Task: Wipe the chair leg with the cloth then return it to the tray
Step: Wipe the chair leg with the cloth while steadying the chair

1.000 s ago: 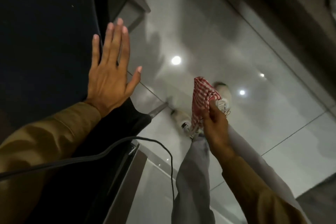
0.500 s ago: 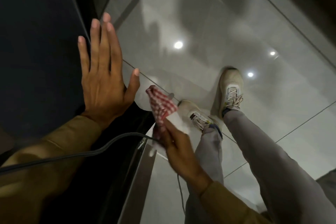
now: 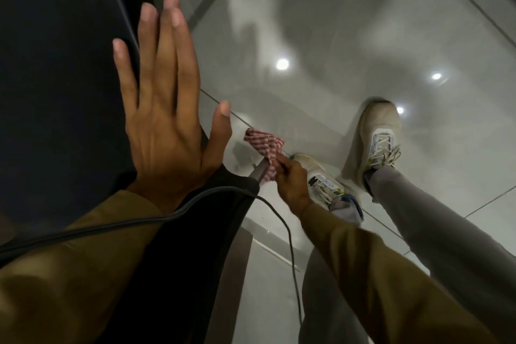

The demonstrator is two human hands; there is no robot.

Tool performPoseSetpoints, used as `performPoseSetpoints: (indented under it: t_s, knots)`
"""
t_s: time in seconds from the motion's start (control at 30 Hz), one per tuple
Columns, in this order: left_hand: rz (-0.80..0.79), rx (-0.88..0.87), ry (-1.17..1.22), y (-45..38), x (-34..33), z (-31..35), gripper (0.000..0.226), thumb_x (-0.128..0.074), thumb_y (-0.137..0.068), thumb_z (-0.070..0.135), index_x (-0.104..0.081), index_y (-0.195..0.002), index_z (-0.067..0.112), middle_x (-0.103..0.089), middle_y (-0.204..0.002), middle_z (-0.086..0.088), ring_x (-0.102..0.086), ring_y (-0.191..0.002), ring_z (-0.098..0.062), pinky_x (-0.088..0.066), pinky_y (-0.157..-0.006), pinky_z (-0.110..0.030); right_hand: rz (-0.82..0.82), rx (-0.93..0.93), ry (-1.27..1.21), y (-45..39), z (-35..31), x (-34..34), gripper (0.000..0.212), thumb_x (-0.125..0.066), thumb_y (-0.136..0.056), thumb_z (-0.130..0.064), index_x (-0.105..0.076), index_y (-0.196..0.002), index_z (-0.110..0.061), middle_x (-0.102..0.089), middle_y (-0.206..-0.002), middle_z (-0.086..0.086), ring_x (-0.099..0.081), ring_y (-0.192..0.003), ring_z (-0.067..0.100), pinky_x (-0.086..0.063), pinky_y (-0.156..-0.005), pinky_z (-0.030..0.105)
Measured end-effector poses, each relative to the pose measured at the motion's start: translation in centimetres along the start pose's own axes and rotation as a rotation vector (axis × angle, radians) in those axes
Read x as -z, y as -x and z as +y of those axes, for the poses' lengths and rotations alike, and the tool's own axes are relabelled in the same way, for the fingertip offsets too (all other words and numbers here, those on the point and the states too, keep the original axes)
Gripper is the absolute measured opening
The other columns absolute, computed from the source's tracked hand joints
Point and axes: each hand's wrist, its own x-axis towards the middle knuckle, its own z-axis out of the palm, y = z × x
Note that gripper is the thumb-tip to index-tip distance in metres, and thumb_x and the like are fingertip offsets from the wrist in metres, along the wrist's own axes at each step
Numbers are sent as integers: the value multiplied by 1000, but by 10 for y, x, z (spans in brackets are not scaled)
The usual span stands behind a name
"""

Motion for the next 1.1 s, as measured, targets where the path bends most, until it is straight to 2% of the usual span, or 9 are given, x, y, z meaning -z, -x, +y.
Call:
performPoseSetpoints:
  t_s: [0.17,0.3,0.37,0.5,0.63,0.83,0.93,1.0,1.1]
  knots:
    - [-8,-12,-12,1,0,-2,78,-29,-109,46,-20,-169,-4,-28,-177,-24,-22,-167,-39,-5,-140,-52,41,-82,-180,9,-6,-8,35,-51,-105,4,-62,-138,4,-68,-134,27,-62,-130,43,-49,-114,57]
    - [-26,-20,-3,0,3,-2,78,-26,-111,48,-18,-170,-1,-27,-178,-22,-20,-168,-36,-5,-140,-52,11,111,-267,82,-20,-3,28,-53,-108,-11,-73,-128,-10,-78,-119,6,-73,-117,32,-58,-104,58]
    - [-34,-19,17,0,3,-3,77,-28,-111,48,-17,-171,0,-25,-179,-21,-19,-169,-36,-3,-141,-50,-5,162,-288,104,-24,-1,29,-53,-108,-18,-74,-127,-12,-80,-116,6,-74,-114,33,-59,-103,57]
    - [-28,-8,46,0,1,-5,79,-38,-109,45,-16,-171,0,-22,-180,-20,-18,-170,-34,-1,-142,-48,28,225,-194,91,-24,-3,31,-51,-108,-5,-72,-131,-8,-78,-124,9,-72,-120,27,-59,-106,49]
    - [-14,-14,54,0,-1,-5,80,-39,-108,44,-17,-171,-1,-22,-180,-20,-19,-170,-35,-2,-142,-49,78,112,-62,43,-12,-10,29,-53,-106,-1,-71,-129,2,-76,-123,19,-71,-117,36,-57,-99,26]
    - [1,-30,51,1,-2,-5,79,-34,-109,46,-16,-171,1,-21,-181,-18,-18,-171,-32,-1,-142,-47,-17,-173,-128,-17,-16,-13,34,-47,-109,-7,-60,-139,4,-65,-136,29,-63,-128,45,-54,-110,44]
    - [6,-27,36,0,-1,-5,78,-33,-109,46,-17,-172,2,-22,-181,-17,-19,-171,-32,-1,-142,-47,49,-195,-241,4,-23,-10,33,-50,-109,-14,-65,-137,-4,-69,-133,22,-65,-125,38,-54,-112,51]
    - [-7,-26,30,1,0,-4,78,-33,-110,46,-16,-172,2,-22,-181,-17,-18,-171,-32,-2,-142,-48,47,-91,-297,45,-27,-2,30,-51,-109,-13,-71,-130,-8,-76,-125,15,-71,-119,33,-59,-107,49]
    - [-29,-20,26,0,3,-3,78,-34,-110,46,-16,-172,2,-21,-182,-17,-17,-171,-32,-2,-142,-49,8,65,-352,107,-28,2,38,-53,-108,-13,-79,-114,-40,-82,-114,-11,-77,-110,14,-64,-96,36]
